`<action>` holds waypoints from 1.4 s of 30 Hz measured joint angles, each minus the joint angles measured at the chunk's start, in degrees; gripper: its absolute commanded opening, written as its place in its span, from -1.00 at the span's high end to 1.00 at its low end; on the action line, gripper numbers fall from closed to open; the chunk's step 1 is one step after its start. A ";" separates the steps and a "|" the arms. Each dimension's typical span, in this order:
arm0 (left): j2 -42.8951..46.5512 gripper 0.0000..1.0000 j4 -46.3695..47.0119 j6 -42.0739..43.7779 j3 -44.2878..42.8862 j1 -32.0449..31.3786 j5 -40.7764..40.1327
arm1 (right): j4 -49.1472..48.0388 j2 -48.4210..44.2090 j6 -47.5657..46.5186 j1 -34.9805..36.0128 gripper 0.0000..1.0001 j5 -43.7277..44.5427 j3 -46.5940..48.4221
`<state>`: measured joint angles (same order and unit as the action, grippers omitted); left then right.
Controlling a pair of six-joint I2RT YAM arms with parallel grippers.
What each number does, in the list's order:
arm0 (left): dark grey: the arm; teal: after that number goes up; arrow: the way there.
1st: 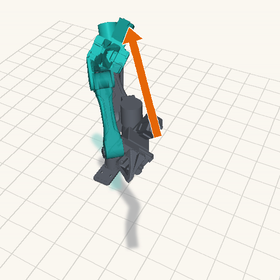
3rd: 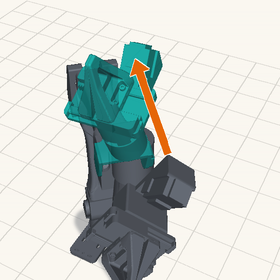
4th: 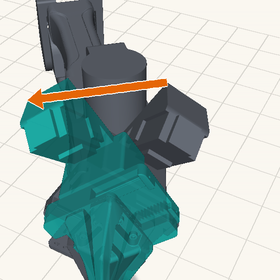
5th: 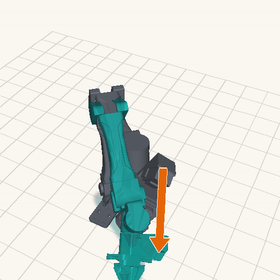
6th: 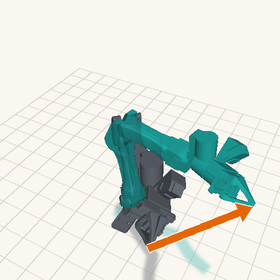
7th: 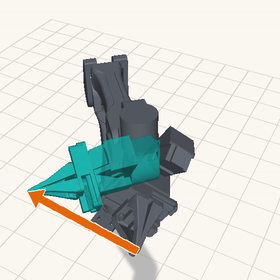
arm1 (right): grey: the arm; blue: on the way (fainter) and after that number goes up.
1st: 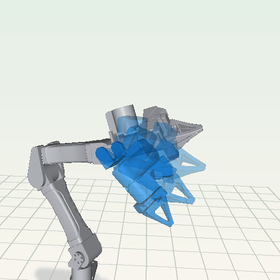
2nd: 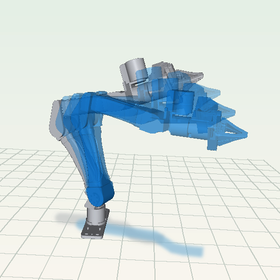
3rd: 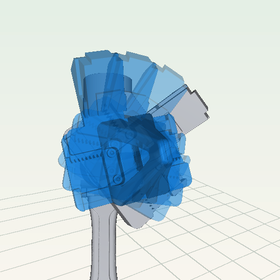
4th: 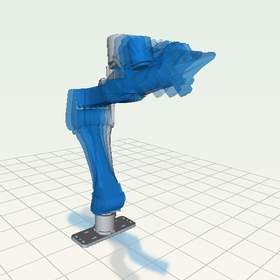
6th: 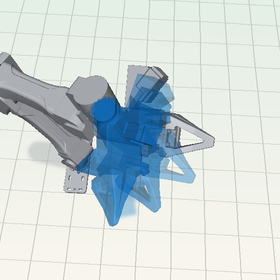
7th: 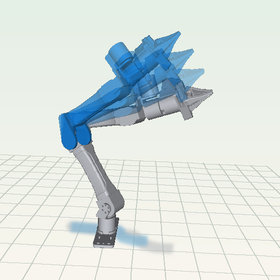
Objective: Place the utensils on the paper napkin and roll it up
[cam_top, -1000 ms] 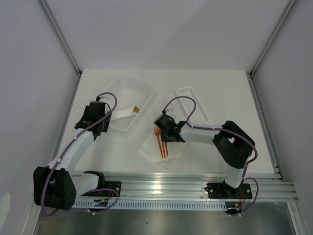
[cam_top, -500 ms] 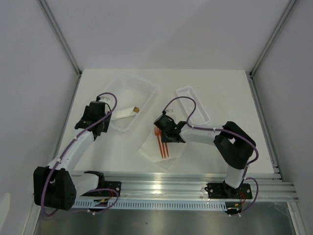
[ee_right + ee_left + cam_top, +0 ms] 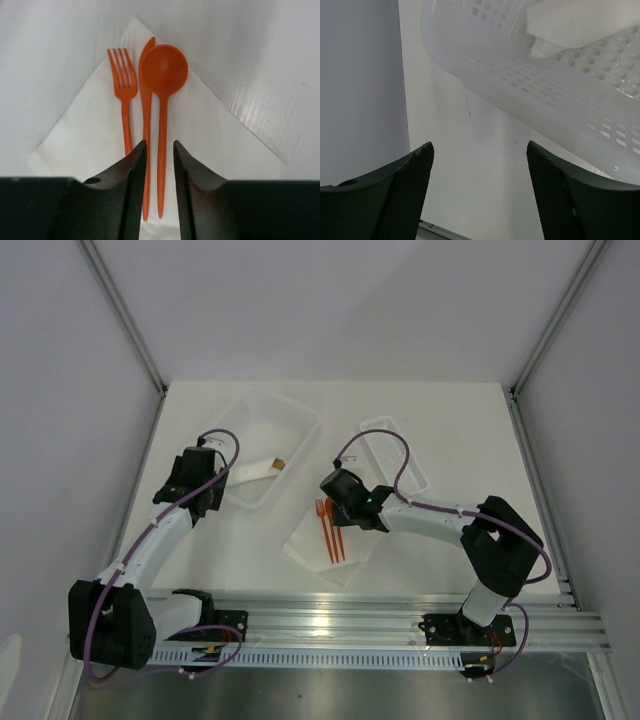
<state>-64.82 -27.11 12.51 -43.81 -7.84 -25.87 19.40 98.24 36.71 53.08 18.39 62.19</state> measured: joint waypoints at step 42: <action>-25.81 -0.02 2.91 9.31 -11.17 -36.74 17.31 | -28.28 -40.17 3.82 4.09 1.00 -23.74 -51.19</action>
<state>-90.63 -24.21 21.82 -54.98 -44.58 -8.56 -8.88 58.06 40.53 57.17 -5.34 11.00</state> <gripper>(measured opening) 0.508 0.003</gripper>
